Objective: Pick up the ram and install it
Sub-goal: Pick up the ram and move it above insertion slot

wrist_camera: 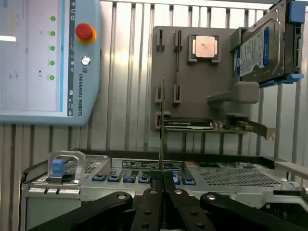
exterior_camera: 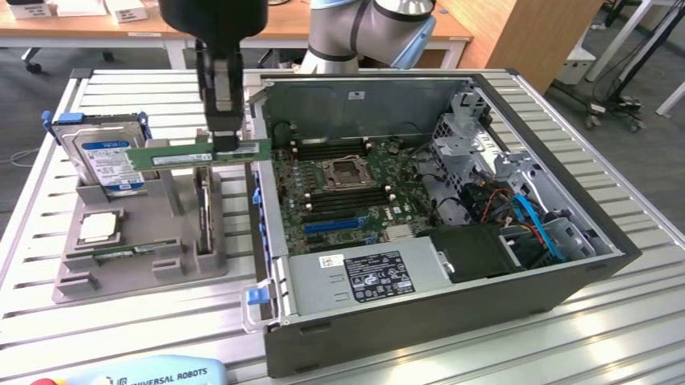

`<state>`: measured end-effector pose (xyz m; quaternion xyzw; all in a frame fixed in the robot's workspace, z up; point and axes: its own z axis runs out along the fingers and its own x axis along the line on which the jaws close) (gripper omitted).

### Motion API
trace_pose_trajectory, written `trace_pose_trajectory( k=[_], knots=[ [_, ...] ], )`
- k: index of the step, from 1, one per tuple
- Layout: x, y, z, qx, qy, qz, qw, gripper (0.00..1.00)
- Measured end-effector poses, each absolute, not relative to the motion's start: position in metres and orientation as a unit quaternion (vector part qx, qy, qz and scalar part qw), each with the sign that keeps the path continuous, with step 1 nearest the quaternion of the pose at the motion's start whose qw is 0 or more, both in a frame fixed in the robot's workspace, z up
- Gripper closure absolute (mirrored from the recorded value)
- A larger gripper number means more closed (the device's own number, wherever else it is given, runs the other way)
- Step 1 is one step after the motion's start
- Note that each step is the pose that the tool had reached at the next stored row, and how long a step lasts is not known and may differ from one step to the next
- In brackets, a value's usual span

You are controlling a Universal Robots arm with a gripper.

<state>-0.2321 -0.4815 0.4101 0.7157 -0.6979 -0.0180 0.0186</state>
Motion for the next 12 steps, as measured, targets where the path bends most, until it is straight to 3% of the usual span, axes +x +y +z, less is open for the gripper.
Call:
trace_pose_trajectory(
  k=[12],
  knots=[
    [-0.189,-0.482,0.410,0.716,-0.698,-0.019,0.019,0.88]
  ],
)
